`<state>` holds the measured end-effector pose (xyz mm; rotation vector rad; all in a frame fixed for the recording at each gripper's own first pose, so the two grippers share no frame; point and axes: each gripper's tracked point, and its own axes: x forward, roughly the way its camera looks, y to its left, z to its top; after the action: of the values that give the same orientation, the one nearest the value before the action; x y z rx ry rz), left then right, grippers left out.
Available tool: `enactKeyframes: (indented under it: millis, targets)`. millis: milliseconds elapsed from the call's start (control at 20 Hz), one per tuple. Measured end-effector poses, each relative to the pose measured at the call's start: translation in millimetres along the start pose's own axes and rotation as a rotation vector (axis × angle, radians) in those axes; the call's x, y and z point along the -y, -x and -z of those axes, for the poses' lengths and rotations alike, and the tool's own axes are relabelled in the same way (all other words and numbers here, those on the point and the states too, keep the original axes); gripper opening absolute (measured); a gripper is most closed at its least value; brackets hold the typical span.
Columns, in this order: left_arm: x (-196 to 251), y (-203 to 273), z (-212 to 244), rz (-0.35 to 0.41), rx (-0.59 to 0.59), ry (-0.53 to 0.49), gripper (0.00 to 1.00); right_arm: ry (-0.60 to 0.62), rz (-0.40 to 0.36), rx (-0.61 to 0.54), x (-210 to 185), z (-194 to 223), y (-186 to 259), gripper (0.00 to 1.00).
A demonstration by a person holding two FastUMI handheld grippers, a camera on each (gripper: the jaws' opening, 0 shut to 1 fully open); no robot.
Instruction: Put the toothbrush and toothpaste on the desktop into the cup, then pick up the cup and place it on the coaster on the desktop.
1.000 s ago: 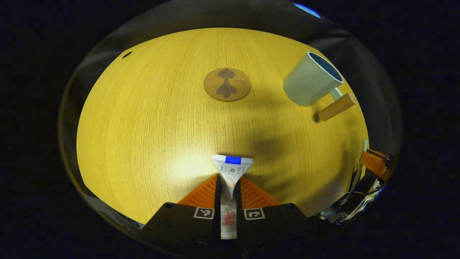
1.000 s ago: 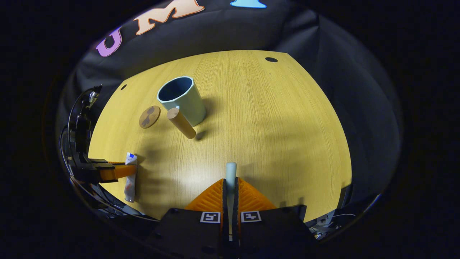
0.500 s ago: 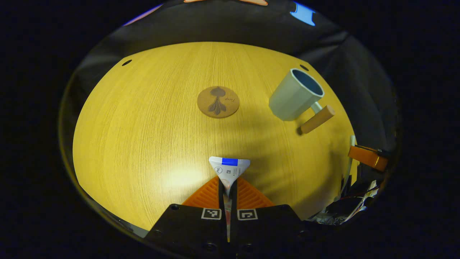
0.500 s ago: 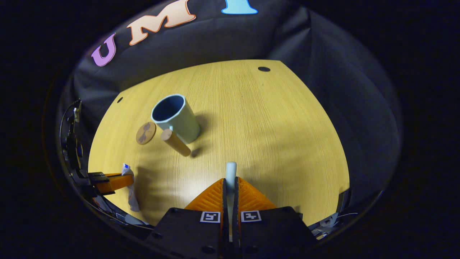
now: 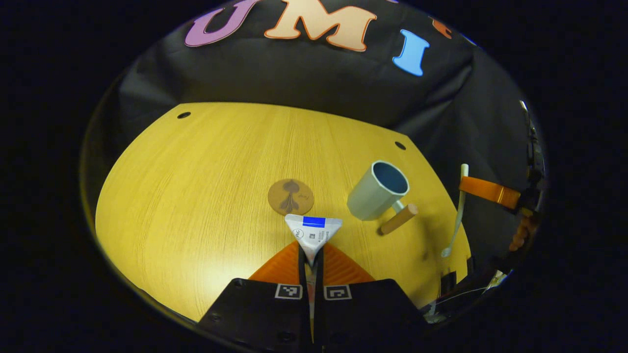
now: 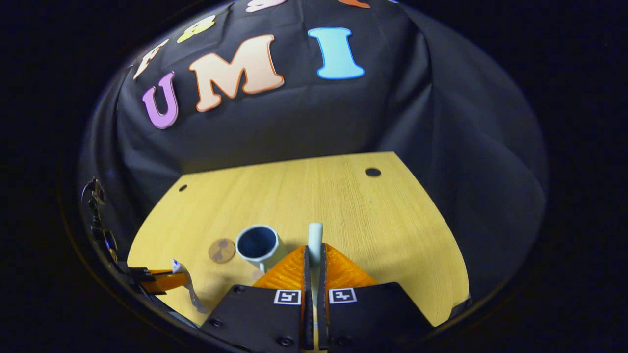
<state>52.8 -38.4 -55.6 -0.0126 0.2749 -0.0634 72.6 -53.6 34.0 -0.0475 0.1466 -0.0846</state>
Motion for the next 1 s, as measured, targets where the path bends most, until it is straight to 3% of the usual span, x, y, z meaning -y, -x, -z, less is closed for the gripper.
enactKeyframes:
  millis: [350,550,1000]
  targets:
    - [3,14,-40,0.014,0.173,-0.029,0.01,-0.033,-0.200,0.187,-58,-72,-15,0.06]
    - [0,18,-55,0.000,0.240,-0.027,0.01,-0.045,-0.265,0.283,-85,-99,-29,0.06]
    - [-12,34,-83,-0.047,0.379,-0.017,0.01,0.067,-0.289,0.311,-111,-66,-72,0.07]
